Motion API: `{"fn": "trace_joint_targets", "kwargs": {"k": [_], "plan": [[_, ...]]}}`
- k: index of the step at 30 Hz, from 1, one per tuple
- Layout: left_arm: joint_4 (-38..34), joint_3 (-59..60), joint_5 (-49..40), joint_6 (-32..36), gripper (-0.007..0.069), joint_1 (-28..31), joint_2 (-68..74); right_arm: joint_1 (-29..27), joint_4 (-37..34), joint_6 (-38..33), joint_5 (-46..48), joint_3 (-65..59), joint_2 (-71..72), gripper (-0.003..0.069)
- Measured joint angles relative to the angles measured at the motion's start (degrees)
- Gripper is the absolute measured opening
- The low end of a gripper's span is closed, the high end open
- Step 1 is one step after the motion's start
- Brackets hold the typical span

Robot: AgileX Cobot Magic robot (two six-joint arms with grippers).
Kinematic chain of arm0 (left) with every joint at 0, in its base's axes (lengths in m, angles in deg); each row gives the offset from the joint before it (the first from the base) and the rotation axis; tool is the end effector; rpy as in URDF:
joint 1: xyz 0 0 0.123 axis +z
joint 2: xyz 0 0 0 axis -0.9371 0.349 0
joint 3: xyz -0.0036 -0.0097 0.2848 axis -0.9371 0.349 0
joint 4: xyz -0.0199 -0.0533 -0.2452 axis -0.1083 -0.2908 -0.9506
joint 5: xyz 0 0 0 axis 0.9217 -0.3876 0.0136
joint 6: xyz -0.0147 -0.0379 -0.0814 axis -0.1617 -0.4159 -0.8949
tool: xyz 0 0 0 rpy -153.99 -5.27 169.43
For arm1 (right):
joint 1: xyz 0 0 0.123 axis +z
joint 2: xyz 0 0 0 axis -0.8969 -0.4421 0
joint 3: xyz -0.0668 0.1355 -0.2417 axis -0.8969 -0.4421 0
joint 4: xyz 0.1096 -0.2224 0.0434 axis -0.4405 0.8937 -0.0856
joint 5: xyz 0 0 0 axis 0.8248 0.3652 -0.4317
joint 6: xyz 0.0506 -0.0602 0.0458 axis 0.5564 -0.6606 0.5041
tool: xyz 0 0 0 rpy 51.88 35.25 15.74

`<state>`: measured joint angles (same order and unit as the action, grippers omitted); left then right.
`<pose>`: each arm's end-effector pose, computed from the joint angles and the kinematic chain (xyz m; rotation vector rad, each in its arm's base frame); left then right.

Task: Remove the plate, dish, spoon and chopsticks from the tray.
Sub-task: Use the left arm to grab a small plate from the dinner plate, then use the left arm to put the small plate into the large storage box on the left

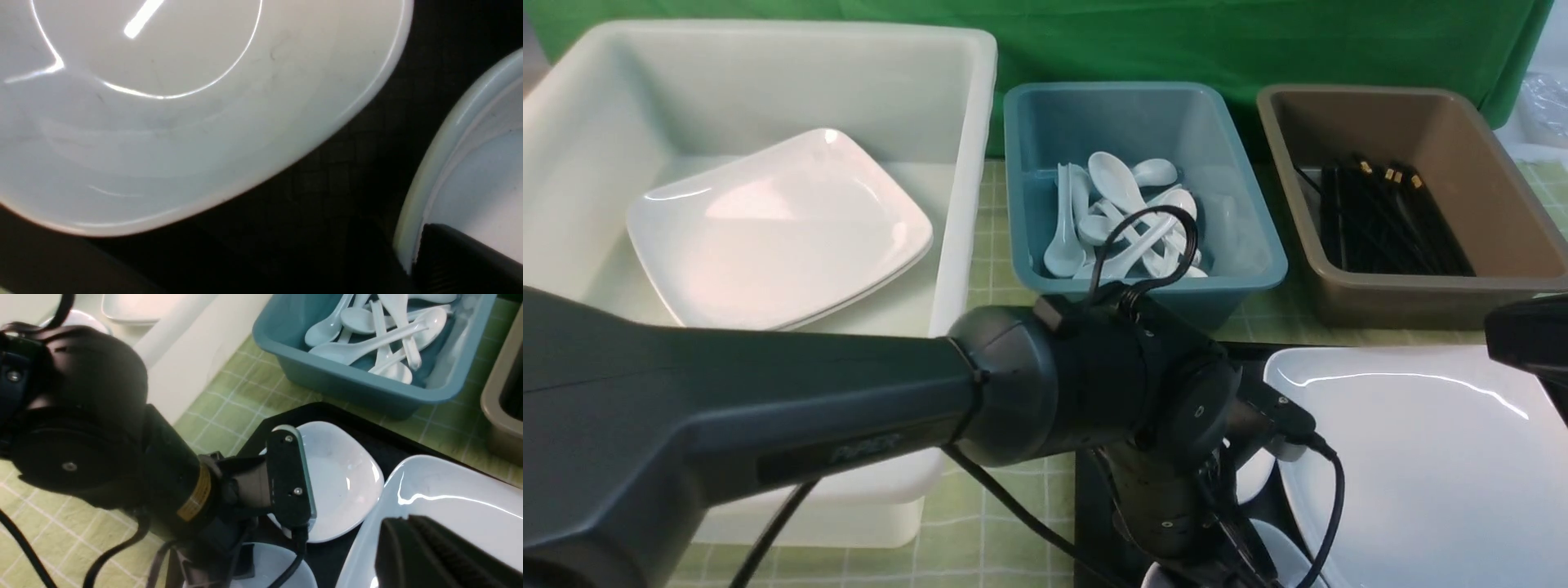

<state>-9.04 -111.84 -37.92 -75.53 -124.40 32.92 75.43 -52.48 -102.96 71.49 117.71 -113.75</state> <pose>0.2236 -0.3302 0.1770 1.2848 2.6490 -0.2914 0.1493 0.0594 0.3745 -0.4826 2.0500 0.4030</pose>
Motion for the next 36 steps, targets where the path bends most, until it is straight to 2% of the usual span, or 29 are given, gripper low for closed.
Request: {"fn": "trace_joint_targets", "kwargs": {"k": [3, 6, 14, 19, 21, 23, 24, 25, 27, 28, 29, 32, 34, 36], "plan": [[-0.31, 0.06, -0.75, 0.0, 0.0062, 0.5, -3.69, 0.0, 0.0, 0.0, 0.0, 0.0, 0.0, 0.0051], [-1.42, 0.39, -2.04, 0.25, 0.0032, 1.64, -6.61, 0.0, 0.0, -0.05, 0.0, 0.0, 0.0, 0.0052], [-4.06, 0.51, -3.61, 0.47, 0.0027, 5.25, -13.56, 0.0, -0.48, -0.17, 0.0, 0.0, 0.0, 0.0055], [-11.35, 0.91, -3.92, 3.38, 0.0027, 13.24, -23.27, 0.0, -10.29, -10.34, -0.11, 0.4, 0.0, 0.0057], [-12.58, 0.91, -3.66, 3.91, 0.0027, 17.27, -26.83, 0.0, -15.58, -13.76, -0.76, 1.08, -0.35, 0.0057], [-13.16, 1.14, -3.73, 4.31, 0.0027, 25.4, -32.01, 0.36, -23.84, -20.04, -1.19, 3.12, -2.27, 0.0046], [-13.3, 1.65, -3.81, 4.54, 0.0027, 28.9, -33.74, 0.93, -25.76, -21.86, -0.98, 4.2, -3.51, 0.0036], [-13.3, 1.65, -3.81, 4.52, 0.0027, 29.6, -33.75, 1.09, -25.76, -21.86, -0.89, 4.2, -3.8, 0.0034], [-13.47, 4.91, -4.2, 4.97, 0.0027, 39.29, -37.8, 4.76, -27.95, -24.25, 0.85, 7.9, -8.73, 0.0025], [-13.54, 5.25, -4.21, 5.05, 0.0027, 40.83, -38.04, 5.14, -27.95, -24.32, 0.96, 8.15, -9.15, 0.0025], [-14.28, 8.52, -4.07, 5.18, 0.0027, 47.06, -39.8, 8.13, -27.95, -24.57, 1.43, 10.22, -12.05, 0.0025], [-17.37, 16.09, -1.62, 5.3, 0.0027, 57.79, -42.31, 15.86, -26.34, -24.33, 1.81, 14.03, -18.35, 0.0025], [-19.21, 18.59, 0.21, 5.84, 0.0027, 61.89, -42.82, 19.03, -25.13, -23.69, 1.69, 15.43, -20.71, 0.0025], [-22.73, 24.41, 4.13, 8.54, 0.0027, 69.13, -43.22, 25.24, -19.73, -19.49, -0.32, 19.73, -25.82, 0.0025]]}}
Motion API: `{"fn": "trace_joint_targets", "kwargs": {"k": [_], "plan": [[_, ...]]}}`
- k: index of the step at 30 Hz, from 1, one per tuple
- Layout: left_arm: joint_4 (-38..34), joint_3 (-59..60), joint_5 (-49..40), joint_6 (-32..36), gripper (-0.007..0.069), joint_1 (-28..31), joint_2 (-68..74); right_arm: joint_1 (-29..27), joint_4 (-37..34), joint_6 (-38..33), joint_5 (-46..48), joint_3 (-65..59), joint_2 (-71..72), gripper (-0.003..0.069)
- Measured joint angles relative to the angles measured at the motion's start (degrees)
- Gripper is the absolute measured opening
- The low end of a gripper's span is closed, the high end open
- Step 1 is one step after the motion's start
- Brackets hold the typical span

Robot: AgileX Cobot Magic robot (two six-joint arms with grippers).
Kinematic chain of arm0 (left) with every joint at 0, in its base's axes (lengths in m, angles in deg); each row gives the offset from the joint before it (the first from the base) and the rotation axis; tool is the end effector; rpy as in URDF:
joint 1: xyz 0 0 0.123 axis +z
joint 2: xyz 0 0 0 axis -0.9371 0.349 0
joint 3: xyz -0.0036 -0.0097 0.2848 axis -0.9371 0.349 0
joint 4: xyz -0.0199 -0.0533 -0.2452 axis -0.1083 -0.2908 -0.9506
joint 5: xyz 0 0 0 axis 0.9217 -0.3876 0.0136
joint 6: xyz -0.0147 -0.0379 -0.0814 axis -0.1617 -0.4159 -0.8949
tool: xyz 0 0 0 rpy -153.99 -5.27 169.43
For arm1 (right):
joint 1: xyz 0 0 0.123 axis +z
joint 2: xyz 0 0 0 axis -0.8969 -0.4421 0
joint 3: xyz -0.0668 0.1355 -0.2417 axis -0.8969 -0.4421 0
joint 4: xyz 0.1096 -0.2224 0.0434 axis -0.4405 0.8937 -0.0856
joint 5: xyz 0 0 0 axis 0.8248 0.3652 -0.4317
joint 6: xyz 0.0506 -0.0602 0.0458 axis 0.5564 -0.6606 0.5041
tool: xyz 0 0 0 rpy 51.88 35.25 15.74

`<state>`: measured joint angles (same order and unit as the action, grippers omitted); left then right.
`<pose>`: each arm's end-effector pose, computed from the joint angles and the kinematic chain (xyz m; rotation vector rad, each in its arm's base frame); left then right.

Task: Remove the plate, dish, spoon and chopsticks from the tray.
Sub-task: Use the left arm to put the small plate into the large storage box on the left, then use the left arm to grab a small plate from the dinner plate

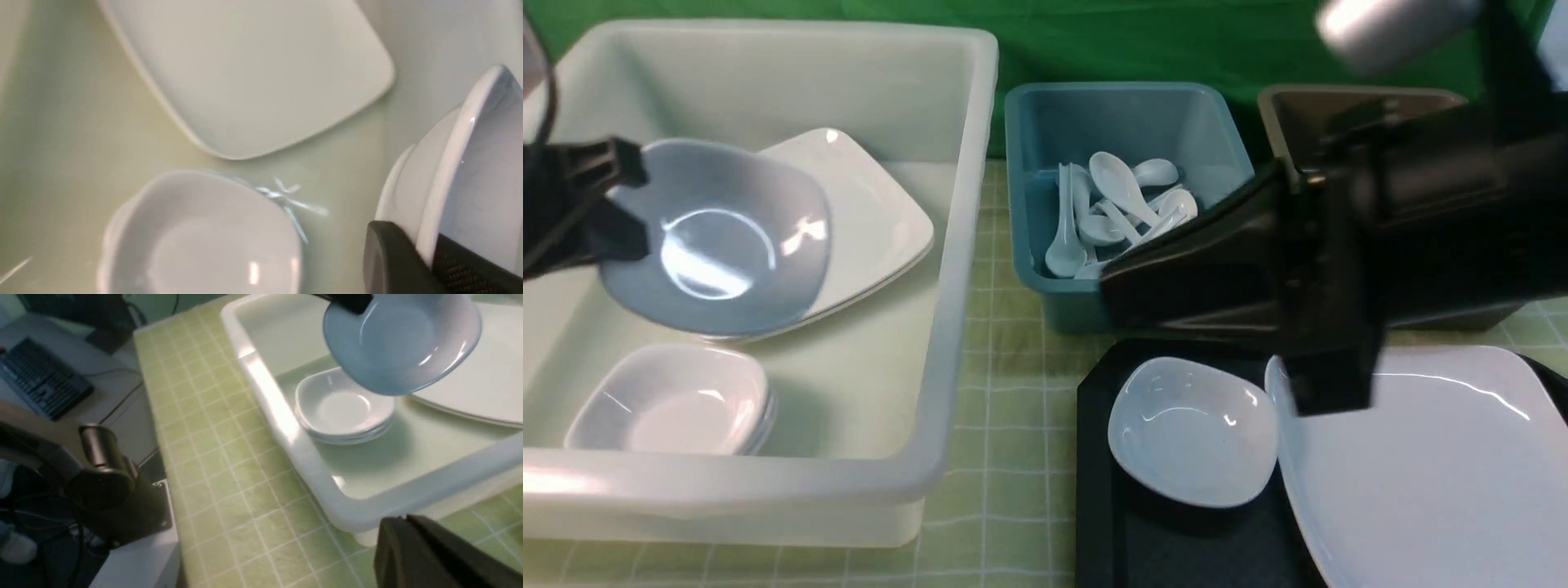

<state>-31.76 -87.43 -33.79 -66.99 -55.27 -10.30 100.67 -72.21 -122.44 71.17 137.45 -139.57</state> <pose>0.2459 0.0319 0.3134 -0.4197 2.3588 -0.3948 0.1942 0.2018 0.4000 -1.0774 1.8334 0.8537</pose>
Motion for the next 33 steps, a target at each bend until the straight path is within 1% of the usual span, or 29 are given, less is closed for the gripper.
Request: {"fn": "trace_joint_targets", "kwargs": {"k": [1, 2, 5, 9, 15, 18, 19, 20, 21, 22, 23, 24, 26, 27, 28, 30, 31, 32, 33], "plan": [[-0.18, 0.33, 0.2, 0.14, 0.0027, 0.44, 0.05, 0.41, 0.42, 0.31, 0.0, 0.33, -0.01, 0.0025], [-1.35, 2.38, 1.41, 1.73, 0.0027, 3.95, 0.61, 3.67, 4.21, 3.1, -1.5, 3.02, -2.97, 0.0025], [-1.6, 3.97, 2.11, 4.83, 0.0026, 6.49, 2.81, 6.87, 7.9, 7.14, -2.91, 7.01, -6.81, 0.0025], [-1.39, 4.11, 2.61, 10.29, 0.0026, 6.85, 7.7, 8.99, 9.11, 10.6, -4.53, 10.8, -11.66, 0.0025], [-1.39, 4.16, 5.04, 12.23, 0.0039, 6.85, 13.52, 9.55, 9.52, 11.78, -4.61, 11.67, -14.67, 0.0025], [-1.16, 4.16, 5.86, 12.91, 0.0093, 6.85, 15.46, 9.55, 9.63, 11.89, -4.56, 11.67, -14.84, 0.0026], [-0.73, 4.16, 5.86, 12.97, 0.0141, 6.85, 15.96, 9.55, 9.63, 11.89, -4.56, 11.67, -14.84, 0.0027], [-0.52, 4.16, 5.86, 12.97, 0.0158, 6.85, 15.96, 9.55, 9.63, 11.89, -4.56, 11.67, -14.84, 0.0028], [0.24, 4.16, 5.77, 12.97, 0.02, 6.85, 15.96, 9.55, 9.68, 11.89, -4.56, 11.67, -14.84, 0.0028], [1.48, 3.99, 5.44, 12.24, 0.0246, 6.85, 15.78, 9.55, 9.97, 11.89, -4.56, 11.67, -14.84, 0.003], [4.68, 3.16, 4.2, 9.41, 0.0317, 6.85, 15.27, 9.55, 11.15, 11.89, -4.5, 11.7, -14.84, 0.0033], [5.22, 2.8, 4.02, 8.41, 0.0325, 6.85, 15.12, 9.55, 11.6, 11.89, -4.5, 11.7, -14.84, 0.0033], [12.19, 0.17, 1.15, 2.36, 0.0407, 6.85, 13.61, 9.55, 14.61, 12.49, -3.64, 11.76, -14.7, 0.0036], [14.84, -2.02, -0.71, -0.63, 0.0432, 6.85, 12.21, 9.55, 17.41, 13.8, -3.02, 11.76, -14.38, 0.0036], [15.39, -2.35, -1.02, -0.92, 0.0437, 6.85, 11.99, 9.55, 17.88, 14.06, -2.8, 11.76, -14.25, 0.0036], [16.11, -6.37, -4.94, -2.47, 0.0437, 5.87, 8.84, 9.01, 25.85, 19.28, -0.57, 11.76, -12.73, 0.0036], [15.33, -7.83, -6.14, -1.89, 0.0409, 4.01, 7.4, 8.2, 30.33, 22.45, 0.6, 11.76, -11.88, 0.0036], [14.91, -8.04, -6.27, -1.75, 0.0395, 3.58, 7.16, 7.8, 31.16, 23.0, 1.15, 11.76, -11.49, 0.0036], [14.21, -8.72, -6.59, -1.19, 0.037, 1.48, 6.24, 7.13, 34.27, 25.07, 1.99, 11.76, -10.93, 0.0036]]}}
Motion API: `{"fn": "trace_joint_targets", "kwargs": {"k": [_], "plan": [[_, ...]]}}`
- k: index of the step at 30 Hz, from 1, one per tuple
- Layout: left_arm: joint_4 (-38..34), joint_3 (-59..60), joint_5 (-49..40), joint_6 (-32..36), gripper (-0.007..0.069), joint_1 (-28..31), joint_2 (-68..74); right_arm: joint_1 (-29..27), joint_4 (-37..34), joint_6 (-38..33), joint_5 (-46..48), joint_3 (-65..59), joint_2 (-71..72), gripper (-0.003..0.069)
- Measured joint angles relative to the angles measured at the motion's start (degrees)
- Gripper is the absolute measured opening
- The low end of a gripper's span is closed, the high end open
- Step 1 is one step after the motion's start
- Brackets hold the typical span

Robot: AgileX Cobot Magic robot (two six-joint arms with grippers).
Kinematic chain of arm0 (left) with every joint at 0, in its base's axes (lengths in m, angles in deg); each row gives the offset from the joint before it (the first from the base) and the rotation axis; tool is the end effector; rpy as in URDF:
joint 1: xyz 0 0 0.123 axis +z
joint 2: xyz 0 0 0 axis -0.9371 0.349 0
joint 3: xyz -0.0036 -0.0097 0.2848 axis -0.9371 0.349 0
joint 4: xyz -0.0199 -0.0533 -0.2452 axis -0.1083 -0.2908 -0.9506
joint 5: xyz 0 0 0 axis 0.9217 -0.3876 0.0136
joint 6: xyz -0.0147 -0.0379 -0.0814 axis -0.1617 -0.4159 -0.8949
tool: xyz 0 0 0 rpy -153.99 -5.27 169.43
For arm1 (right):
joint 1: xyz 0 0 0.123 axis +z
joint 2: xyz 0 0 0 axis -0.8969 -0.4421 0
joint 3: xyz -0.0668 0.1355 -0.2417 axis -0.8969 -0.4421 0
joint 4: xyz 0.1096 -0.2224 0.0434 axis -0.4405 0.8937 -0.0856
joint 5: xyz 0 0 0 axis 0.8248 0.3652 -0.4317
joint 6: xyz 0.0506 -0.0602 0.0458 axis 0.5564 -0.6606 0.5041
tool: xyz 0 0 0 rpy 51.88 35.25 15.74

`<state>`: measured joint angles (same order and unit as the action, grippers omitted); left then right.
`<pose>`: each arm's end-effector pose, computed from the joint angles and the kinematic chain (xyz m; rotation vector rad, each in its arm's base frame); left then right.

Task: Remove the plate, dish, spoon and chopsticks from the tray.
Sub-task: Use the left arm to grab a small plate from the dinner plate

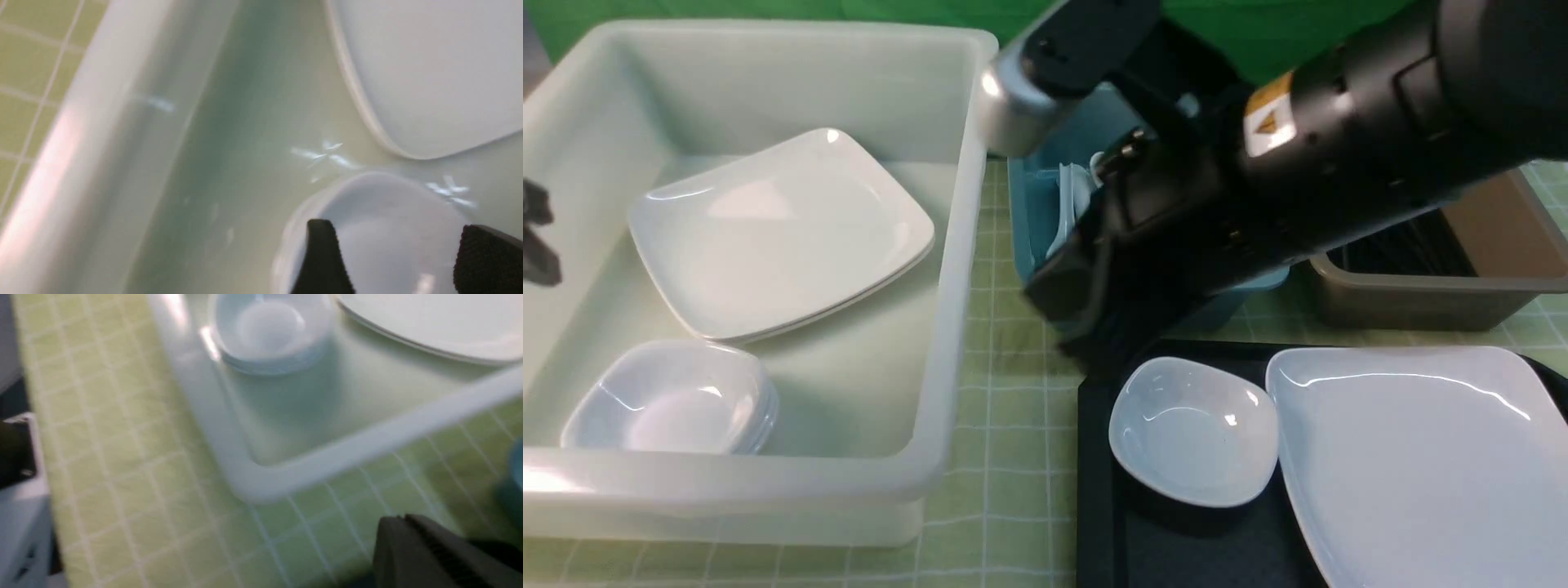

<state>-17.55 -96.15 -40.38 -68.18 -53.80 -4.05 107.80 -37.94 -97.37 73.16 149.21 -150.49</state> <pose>0.2658 0.0566 0.3201 -0.3104 2.5027 -0.1525 0.2277 0.2390 0.3873 -1.1298 2.0158 0.4742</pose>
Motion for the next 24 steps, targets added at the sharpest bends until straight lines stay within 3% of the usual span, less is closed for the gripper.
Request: {"fn": "trace_joint_targets", "kwargs": {"k": [1, 2, 4, 5, 7, 8, 9, 10, 11, 13, 19, 24], "plan": [[-2.5, -0.74, 0.0, 1.18, 0.0265, -6.64, -1.59, -2.71, 6.16, 3.67, 2.95, 0.0, 1.76, 0.0037], [-2.73, -0.84, 0.0, 1.48, 0.0251, -7.56, -1.88, -3.05, 7.56, 4.48, 3.28, 0.0, 1.94, 0.0037], [-4.34, -1.02, 0.4, 3.06, 0.012, -16.63, -2.59, -7.21, 13.1, 7.81, 6.67, -0.17, 3.82, 0.0037], [-4.76, -1.02, 0.61, 3.62, 0.0057, -24.35, -2.49, -10.1, 14.76, 8.78, 7.98, -0.68, 5.11, 0.0037], [-3.91, -1.15, 1.3, 2.36, 0.0014, -37.12, 0.0, -16.11, 16.68, 10.42, 9.31, -3.39, 7.97, 0.0037], [-3.5, -1.39, 1.46, 2.05, 0.0011, -39.12, 0.63, -17.07, 16.74, 10.69, 9.38, -3.72, 8.49, 0.0037], [-1.4, -2.11, 1.95, 1.57, 0.0005, -45.47, 2.99, -20.1, 16.97, 11.18, 9.64, -6.18, 10.38, 0.0038], [-1.4, -2.26, 1.95, 1.43, 0.0005, -45.47, 3.45, -20.5, 17.08, 11.24, 9.7, -6.96, 10.67, 0.0038], [1.67, -4.07, 2.11, 0.48, 0.0003, -52.13, 7.57, -23.36, 17.11, 11.55, 9.77, -9.91, 12.89, 0.0038], [4.78, -7.22, 2.32, 0.05, 0.0003, -57.64, 13.32, -26.15, 17.11, 12.16, 9.72, -14.48, 15.75, 0.0038], [12.3, -15.25, 2.62, -0.14, 0.0047, -65.71, 26.32, -30.1, 17.11, 12.68, 7.13, -25.54, 22.47, 0.0038], [21.32, -19.32, 4.58, 0.75, 0.0247, -69.64, 36.29, -31.34, 17.04, 13.9, 6.69, -32.54, 28.71, 0.0038]]}}
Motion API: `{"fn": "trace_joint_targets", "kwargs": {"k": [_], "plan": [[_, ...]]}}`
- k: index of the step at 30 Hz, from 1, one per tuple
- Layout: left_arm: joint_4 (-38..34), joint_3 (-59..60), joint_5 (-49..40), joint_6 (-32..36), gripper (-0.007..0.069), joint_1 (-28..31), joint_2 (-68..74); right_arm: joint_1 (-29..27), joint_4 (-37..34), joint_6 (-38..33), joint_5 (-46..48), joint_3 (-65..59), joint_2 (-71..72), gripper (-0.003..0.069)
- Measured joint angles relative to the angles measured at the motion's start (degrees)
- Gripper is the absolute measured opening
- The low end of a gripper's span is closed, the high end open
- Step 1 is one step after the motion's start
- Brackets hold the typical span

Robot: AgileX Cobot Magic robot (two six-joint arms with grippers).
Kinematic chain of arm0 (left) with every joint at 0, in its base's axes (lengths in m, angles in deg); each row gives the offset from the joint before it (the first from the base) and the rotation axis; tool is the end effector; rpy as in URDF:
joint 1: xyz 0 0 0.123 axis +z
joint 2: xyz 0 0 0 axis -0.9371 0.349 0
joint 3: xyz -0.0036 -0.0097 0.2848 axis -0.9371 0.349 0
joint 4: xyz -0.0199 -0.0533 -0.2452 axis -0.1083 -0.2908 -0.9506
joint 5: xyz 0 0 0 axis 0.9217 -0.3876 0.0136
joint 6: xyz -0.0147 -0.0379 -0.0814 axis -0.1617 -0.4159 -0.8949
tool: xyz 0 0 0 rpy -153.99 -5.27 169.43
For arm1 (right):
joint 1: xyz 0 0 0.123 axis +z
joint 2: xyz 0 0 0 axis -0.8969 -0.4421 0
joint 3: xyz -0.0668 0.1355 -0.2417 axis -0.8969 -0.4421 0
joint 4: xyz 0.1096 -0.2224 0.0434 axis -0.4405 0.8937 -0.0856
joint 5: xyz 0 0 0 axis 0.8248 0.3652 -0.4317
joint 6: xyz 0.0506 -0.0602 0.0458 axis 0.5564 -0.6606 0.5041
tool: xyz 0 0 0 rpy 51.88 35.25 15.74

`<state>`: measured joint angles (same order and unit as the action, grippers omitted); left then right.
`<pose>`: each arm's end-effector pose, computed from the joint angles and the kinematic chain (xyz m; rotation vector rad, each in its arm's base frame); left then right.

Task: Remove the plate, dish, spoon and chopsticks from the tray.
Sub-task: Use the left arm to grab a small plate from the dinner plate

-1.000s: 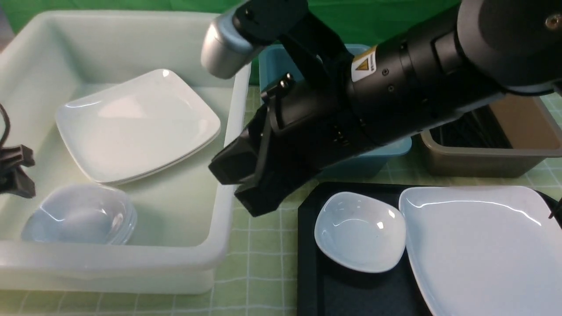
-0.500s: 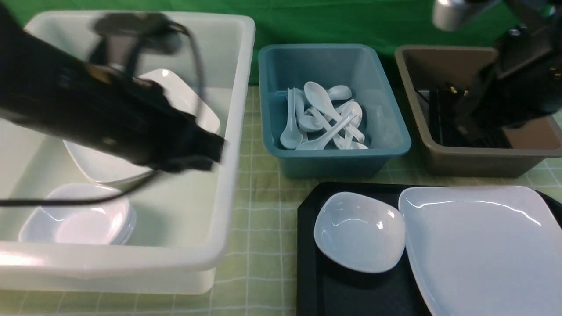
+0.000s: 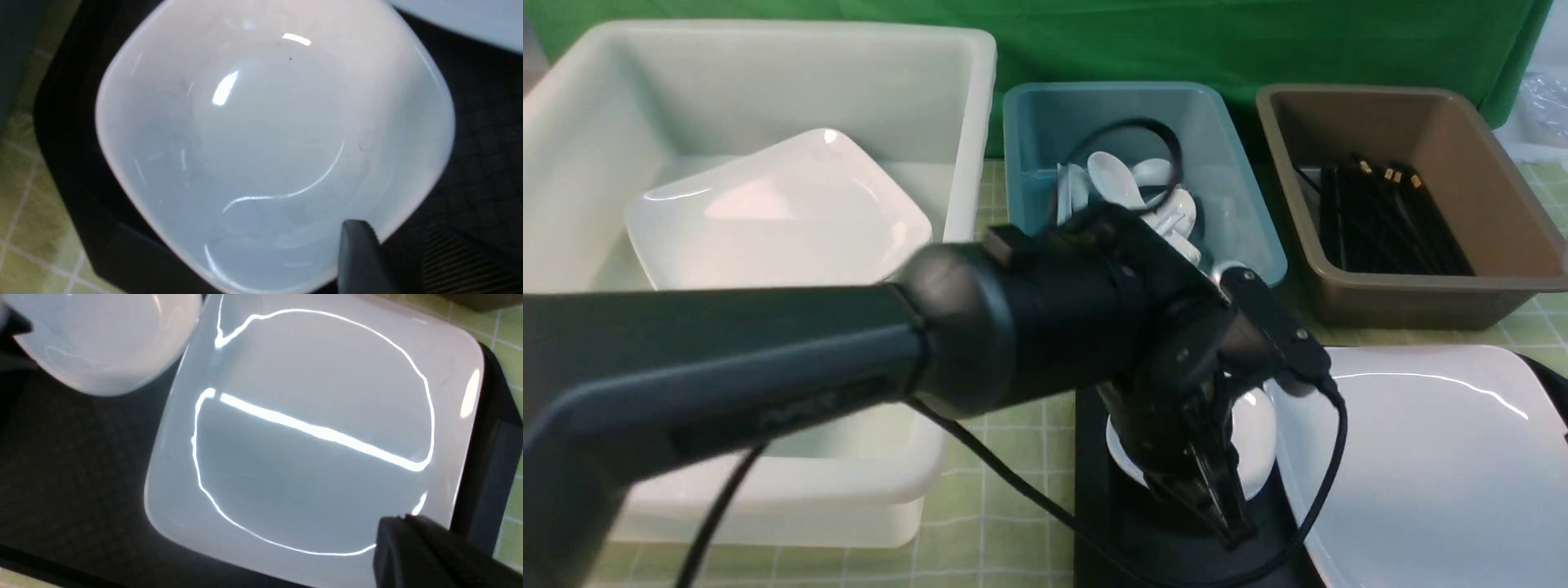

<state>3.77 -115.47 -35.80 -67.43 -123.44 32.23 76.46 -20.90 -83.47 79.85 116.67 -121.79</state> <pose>0.2489 -0.3291 0.1994 1.5180 2.3157 -0.0791 0.1784 0.0341 0.3288 -0.4240 2.4296 -0.0477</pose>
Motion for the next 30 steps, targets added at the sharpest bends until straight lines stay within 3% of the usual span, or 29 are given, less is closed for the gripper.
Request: {"fn": "trace_joint_targets", "kwargs": {"k": [2, 7, 12, 14, 15, 16, 18, 19, 20, 22, 26, 30], "plan": [[1.12, -0.03, 0.75, 0.12, 0.0291, -0.38, 1.44, 0.01, 0.0, 0.07, -0.02, -0.53, 0.76, 0.0038], [5.21, -0.03, 4.77, 0.28, 0.0506, -0.56, 5.88, 0.01, -0.05, 0.58, -0.44, -1.14, 3.39, 0.0038], [7.26, -0.63, 5.97, -0.7, 0.054, -0.56, 6.73, 0.01, -0.32, 1.27, -0.73, -1.14, 3.51, 0.0038], [7.37, -0.69, 6.23, -1.84, 0.0489, -0.56, 6.77, 0.01, -0.58, 1.33, -0.86, -1.14, 3.51, 0.0038], [7.37, -0.75, 5.94, -2.14, 0.041, -0.61, 6.8, 0.01, -0.91, 1.33, -1.1, -1.14, 3.51, 0.0038], [7.37, -0.75, 5.94, -2.21, 0.041, -0.61, 6.8, 0.01, -0.91, 1.33, -1.1, -1.19, 3.51, 0.0038], [8.45, -1.49, 5.52, -2.3, 0.0201, -1.0, 6.55, 0.01, -2.32, 1.33, -2.82, -1.2, 3.56, 0.0038], [8.59, -1.73, 5.52, -2.23, 0.0186, -1.01, 6.36, 0.01, -2.46, 1.33, -2.96, -1.2, 3.56, 0.0038], [8.95, -2.85, 5.03, -2.23, 0.0097, -1.13, 5.16, 0.01, -3.98, 1.33, -3.64, -0.74, 3.56, 0.0038], [8.49, -4.43, 2.33, -2.81, 0.004, -1.13, 3.24, 0.01, -6.96, 0.76, -4.18, 1.06, 3.56, 0.0038], [8.36, -7.3, -1.44, -3.17, 0.0023, -1.08, -0.26, 0.01, -13.44, -2.1, -4.62, 5.53, 3.5, 0.0038], [10.44, -13.97, -3.03, -4.54, 0.0023, 0.91, -7.87, 0.01, -24.94, -8.45, -4.76, 11.99, 3.39, 0.0038]]}}
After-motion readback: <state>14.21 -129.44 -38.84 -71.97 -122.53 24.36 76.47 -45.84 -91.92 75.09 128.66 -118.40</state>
